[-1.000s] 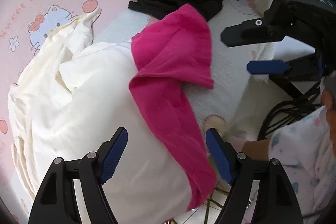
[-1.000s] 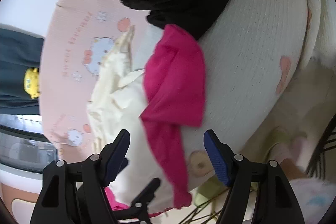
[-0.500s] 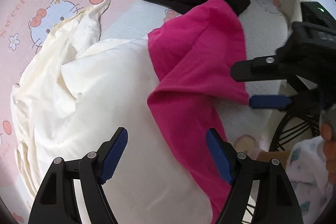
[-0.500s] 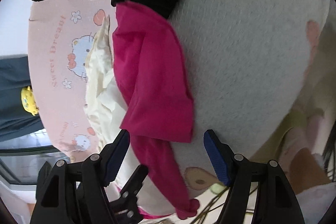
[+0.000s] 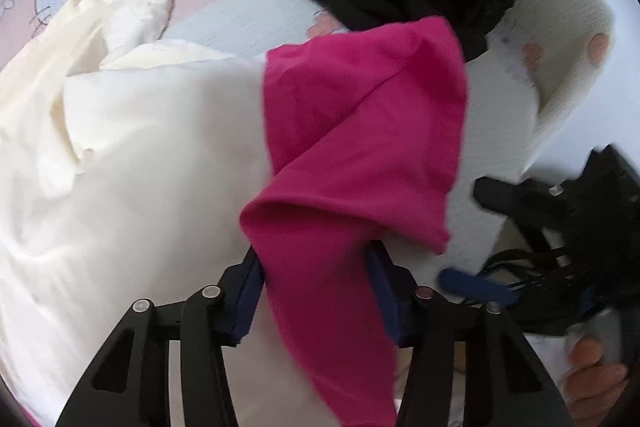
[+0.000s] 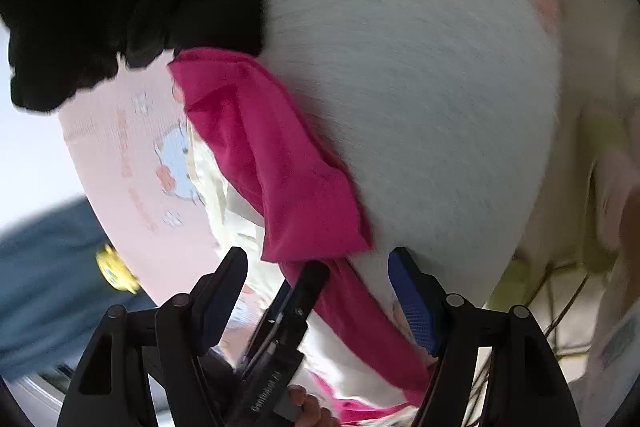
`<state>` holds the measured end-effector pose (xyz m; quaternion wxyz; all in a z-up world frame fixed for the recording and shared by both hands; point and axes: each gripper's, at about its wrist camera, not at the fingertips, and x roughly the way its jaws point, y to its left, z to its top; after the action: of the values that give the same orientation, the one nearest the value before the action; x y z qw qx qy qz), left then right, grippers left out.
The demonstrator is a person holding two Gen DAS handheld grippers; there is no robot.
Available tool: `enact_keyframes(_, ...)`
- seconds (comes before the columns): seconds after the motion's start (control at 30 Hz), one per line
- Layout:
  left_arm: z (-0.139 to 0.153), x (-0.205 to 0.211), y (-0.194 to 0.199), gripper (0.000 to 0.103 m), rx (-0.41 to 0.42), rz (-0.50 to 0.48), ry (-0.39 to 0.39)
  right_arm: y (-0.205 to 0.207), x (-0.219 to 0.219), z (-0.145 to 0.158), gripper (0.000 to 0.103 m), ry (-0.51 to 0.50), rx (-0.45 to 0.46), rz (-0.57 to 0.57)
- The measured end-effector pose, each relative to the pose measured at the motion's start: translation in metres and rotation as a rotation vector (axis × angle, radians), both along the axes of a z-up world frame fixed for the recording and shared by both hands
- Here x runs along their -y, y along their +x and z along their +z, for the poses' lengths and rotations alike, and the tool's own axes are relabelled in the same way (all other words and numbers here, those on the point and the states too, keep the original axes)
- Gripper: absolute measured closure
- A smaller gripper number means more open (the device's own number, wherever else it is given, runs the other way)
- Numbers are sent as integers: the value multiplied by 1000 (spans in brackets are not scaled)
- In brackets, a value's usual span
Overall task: Fold clothes
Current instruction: 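Grasp the pink hem with the left gripper while the right gripper grasps beside it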
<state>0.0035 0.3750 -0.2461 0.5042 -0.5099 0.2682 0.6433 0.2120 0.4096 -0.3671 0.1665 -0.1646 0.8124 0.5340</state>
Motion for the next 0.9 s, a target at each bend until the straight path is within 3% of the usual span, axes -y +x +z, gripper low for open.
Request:
enact_keyframes(0.03, 1, 0, 1, 69, 6, -10, 12, 2, 3, -2, 31, -16, -11, -18)
enact_keyframes(0.13, 5, 1, 5, 74, 7, -51, 37, -1, 1, -3, 31, -10, -22, -36)
enact_keyframes(0.27, 6, 1, 12, 74, 11, -71, 47, -11, -5, -1, 30, 28, -38, -53)
enact_keyframes(0.47, 5, -7, 20, 74, -6, -99, 44, -24, -13, -8, 30, 9, -76, -67)
enact_keyframes(0.67, 4, -11, 23, 74, -21, -105, 29, -33, -23, -1, 30, 36, -29, -35)
enact_keyframes(0.73, 4, -12, 23, 74, -25, -104, 25, -35, -26, 2, 38, 57, 8, -7)
enact_keyframes(0.8, 4, -12, 24, 74, -28, -101, 23, -39, -29, 9, 90, 133, 130, 66)
enact_keyframes(0.9, 5, -13, 27, 81, -39, -96, 18, -44, -28, 25, 91, 259, 236, 144)
